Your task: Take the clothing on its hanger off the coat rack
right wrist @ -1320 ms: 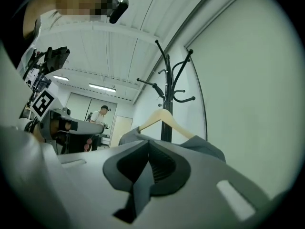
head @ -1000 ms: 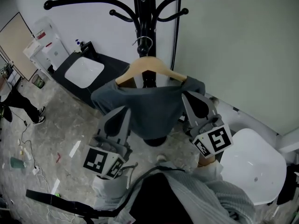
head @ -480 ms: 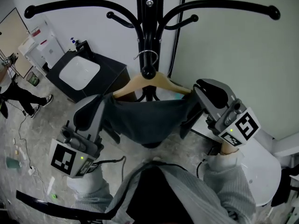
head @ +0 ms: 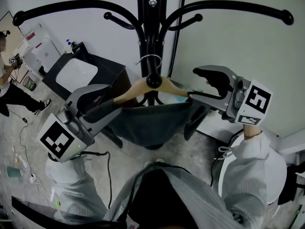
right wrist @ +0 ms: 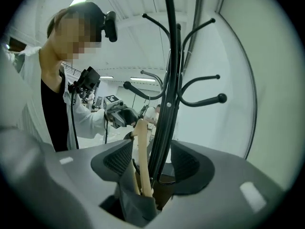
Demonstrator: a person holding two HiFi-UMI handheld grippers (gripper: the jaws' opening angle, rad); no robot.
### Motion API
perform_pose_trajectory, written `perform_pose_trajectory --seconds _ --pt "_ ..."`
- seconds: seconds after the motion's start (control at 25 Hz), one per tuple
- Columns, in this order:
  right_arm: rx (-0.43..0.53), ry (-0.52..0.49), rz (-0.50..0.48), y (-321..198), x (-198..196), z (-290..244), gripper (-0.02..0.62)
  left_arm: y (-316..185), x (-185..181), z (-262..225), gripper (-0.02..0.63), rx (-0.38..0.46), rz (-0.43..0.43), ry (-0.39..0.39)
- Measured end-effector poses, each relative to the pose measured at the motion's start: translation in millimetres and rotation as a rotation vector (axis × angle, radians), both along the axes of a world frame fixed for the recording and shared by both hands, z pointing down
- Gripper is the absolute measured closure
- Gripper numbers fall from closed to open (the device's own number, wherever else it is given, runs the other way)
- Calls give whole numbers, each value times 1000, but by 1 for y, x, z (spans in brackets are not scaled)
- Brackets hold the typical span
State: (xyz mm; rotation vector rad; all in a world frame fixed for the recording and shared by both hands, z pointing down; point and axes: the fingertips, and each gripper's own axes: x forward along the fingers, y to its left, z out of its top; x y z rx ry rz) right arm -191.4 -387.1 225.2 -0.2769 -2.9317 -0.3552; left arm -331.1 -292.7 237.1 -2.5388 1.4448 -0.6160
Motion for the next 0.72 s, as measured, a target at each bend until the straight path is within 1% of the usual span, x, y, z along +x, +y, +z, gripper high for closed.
perform_pose_trajectory --seconds 0.12,0.24,0.32,0.4,0.52,0.56,0.6,0.64,0.68,0.72 --pt "-61 72 -92 1 -13 7 359 -12 4 11 422 -65 57 -11" --pt "-121 154 -172 9 -24 17 359 -19 12 19 422 -125 112 -16" --pt "-153 226 -224 16 -33 30 360 -26 14 26 422 -146 138 -24" --pt "-158 301 -263 21 -43 47 360 -33 12 37 422 -165 145 -48" --pt "-137 395 -304 27 -53 67 365 -40 13 51 422 -200 159 -63" --pt "-122 415 -312 28 -55 71 373 -40 16 55 422 -214 171 -72" --pt "-107 430 -316 29 -55 74 416 -40 18 58 423 -225 182 -87" --pt "-97 439 -315 28 -56 75 428 -40 19 60 424 -234 190 -102" --pt "-91 445 -313 27 -56 75 453 -41 20 61 433 -243 194 -116" --pt "-83 451 -312 26 -57 76 474 -42 20 62 469 -251 196 -127"
